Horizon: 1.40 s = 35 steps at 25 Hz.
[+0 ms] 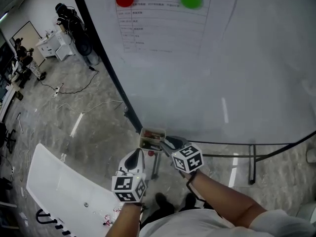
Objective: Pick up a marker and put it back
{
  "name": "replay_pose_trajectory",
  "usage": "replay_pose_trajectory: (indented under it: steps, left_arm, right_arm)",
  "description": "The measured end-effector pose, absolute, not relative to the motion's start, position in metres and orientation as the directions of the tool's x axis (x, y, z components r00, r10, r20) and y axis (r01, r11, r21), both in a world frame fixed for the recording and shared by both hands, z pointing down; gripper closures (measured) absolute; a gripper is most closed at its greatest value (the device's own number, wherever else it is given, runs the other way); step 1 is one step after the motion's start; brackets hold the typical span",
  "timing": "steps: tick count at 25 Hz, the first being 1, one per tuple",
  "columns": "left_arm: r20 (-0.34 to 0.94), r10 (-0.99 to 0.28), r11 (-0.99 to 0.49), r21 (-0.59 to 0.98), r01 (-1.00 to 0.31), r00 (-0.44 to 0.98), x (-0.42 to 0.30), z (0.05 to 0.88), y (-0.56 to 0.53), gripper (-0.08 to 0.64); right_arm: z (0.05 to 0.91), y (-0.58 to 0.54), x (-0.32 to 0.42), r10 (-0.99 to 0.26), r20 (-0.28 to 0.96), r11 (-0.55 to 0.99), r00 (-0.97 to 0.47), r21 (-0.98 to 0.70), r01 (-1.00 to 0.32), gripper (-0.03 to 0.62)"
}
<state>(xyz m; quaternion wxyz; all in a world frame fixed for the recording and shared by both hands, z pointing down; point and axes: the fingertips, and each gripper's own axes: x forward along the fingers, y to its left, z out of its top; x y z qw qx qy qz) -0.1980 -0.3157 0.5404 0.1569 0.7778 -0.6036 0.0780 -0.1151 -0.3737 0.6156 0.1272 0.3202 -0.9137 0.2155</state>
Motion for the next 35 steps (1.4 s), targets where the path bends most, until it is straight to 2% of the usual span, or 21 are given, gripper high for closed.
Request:
replay_pose_trajectory:
  steps: [8, 11, 14, 24, 35]
  left_arm:
    - [0.344, -0.901, -0.218, 0.171, -0.961, 0.266, -0.220, 0.562, -0.334, 0.557]
    - [0.346, -0.898, -0.220, 0.177, -0.959, 0.270, -0.221, 0.566, -0.337, 0.556]
    - [0.342, -0.900, -0.218, 0.180, -0.959, 0.269, -0.221, 0.565, -0.339, 0.557]
    - [0.284, -0.923, -0.217, 0.177, -0.960, 0.261, -0.199, 0.534, -0.328, 0.556]
    - [0.155, -0.952, -0.242, 0.137, -0.960, 0.262, -0.138, 0.467, -0.292, 0.556]
  right_arm:
    - [0.636, -0.395, -0.132, -0.534, 0.400, 0.680, -0.745, -0.321, -0.659, 0.472]
    - [0.640, -0.397, -0.133, -0.533, 0.411, 0.679, -0.740, -0.314, -0.663, 0.514]
    - [0.636, -0.396, -0.132, -0.530, 0.405, 0.686, -0.746, -0.312, -0.657, 0.515]
    - [0.567, -0.375, -0.117, -0.553, 0.300, 0.751, -0.778, -0.226, -0.621, 0.517]
    - [0.452, -0.327, -0.060, -0.584, 0.136, 0.791, -0.800, -0.125, -0.598, 0.517]
